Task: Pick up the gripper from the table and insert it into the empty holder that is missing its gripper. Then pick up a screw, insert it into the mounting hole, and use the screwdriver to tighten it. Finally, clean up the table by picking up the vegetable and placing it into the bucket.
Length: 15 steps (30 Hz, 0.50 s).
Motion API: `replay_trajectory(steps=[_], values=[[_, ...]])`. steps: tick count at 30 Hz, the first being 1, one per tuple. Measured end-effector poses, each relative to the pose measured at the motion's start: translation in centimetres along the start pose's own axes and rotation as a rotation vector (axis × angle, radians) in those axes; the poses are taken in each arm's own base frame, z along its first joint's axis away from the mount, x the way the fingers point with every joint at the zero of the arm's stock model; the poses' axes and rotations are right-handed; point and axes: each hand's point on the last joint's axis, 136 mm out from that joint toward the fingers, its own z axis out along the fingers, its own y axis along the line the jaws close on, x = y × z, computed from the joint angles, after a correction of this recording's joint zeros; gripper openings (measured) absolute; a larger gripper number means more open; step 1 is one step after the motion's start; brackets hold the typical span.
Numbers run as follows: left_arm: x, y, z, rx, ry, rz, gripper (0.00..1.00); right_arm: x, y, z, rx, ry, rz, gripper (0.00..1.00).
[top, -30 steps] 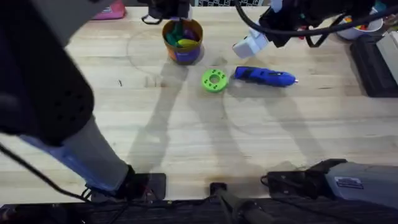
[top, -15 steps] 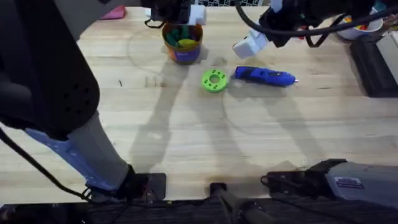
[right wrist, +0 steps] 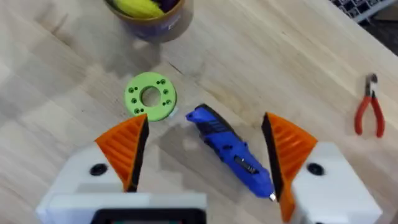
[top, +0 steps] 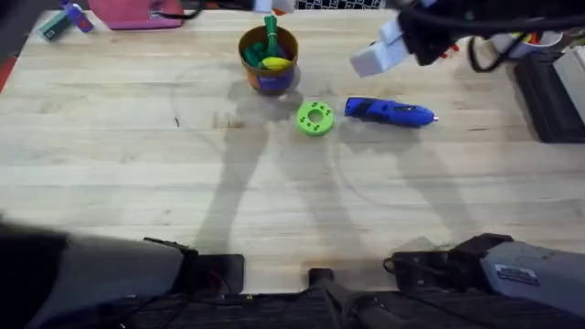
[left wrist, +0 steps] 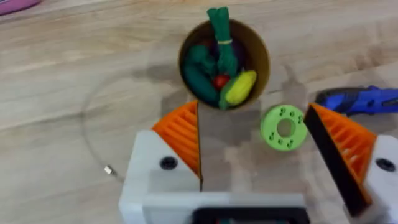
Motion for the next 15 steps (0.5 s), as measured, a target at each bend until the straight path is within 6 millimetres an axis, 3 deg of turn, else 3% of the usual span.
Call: replay_trajectory(steps=[4,7,10,15], values=[[1.2,0.3,-5.0,-0.028,-0.021,0.012,0.985,0.8,-0.1,-2.6,0.033,-0.007,0.078,0.992],[2.7,0.5,-7.1,-0.039,-0.020,0.020,0.985,1.8,0.2,-4.2,0.039,0.007,0.129,0.993],[5.5,0.9,-8.0,-0.048,0.009,0.026,0.985,3.2,0.6,-5.8,0.041,0.028,0.181,0.993],[11.2,1.6,-7.6,-0.061,0.087,0.021,0.985,5.5,1.4,-7.8,0.040,0.075,0.318,0.994]])
